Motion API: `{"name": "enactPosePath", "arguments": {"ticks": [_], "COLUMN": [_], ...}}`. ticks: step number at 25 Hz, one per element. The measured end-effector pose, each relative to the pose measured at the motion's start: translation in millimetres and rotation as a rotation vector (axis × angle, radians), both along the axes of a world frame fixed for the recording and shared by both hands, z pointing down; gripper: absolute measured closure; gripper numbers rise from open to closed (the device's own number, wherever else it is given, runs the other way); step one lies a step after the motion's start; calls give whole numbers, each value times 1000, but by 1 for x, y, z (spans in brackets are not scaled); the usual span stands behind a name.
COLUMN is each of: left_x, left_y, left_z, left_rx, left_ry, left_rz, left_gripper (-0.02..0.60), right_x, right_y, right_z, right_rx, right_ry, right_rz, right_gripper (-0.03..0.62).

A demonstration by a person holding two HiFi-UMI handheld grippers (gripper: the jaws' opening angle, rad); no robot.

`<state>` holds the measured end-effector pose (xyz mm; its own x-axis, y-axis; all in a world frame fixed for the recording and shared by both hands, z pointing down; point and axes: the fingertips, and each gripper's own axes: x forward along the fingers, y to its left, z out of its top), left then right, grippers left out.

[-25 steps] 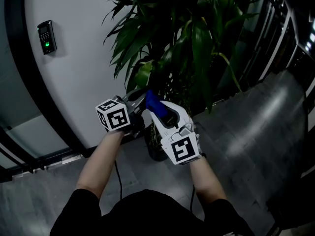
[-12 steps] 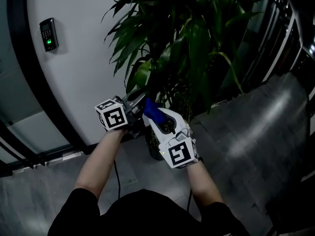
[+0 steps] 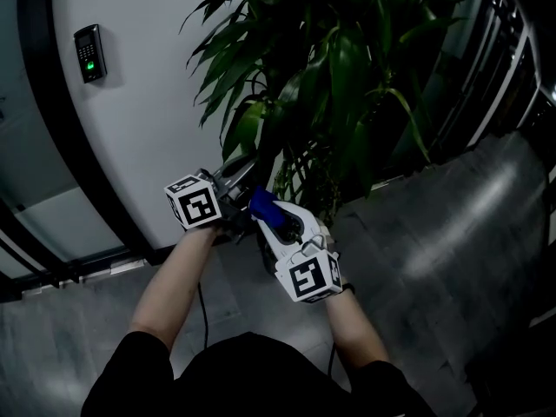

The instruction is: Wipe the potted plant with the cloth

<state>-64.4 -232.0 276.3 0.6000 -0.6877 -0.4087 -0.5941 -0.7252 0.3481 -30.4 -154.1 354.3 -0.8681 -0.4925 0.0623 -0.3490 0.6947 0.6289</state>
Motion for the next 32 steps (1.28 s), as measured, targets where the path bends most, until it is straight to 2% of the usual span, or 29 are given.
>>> {"name": "enactPosePath", "arguments": {"ticks": [9,14,17,21,25,27,31,32], "left_x": [4,2,-9,-31,-57,-71,-108,-122], "left_y": [13,26,34,47,60,67,76,78], "left_z": [34,52,72,104,119,125,138,141], "left_rx": [-64,-96,-141,-218,-249,-250,-226,-220], "left_ry": [9,-22,-53,-42,-52,-119,-420,-471], "left_rz": [-28,-68,-128,-200,-258,-315,-465,-491], "left_gripper": [575,575,575,575,575,575,575,575], "right_x": [12,18,19,13,1,-8,-33,-41], "right_y": [12,22,30,40,44,49,57,56], "right_z": [32,45,53,61,67,70,81,85], "right_rx": [-81,-119,-143,-172,-180,-188,-180,-173], "right_ry": [13,5,0,5,2,-10,17,23], "right_rz": [-6,-15,-27,-64,-94,-101,-91,-76], "right_gripper": [487,487,487,487,487,487,487,487]}}
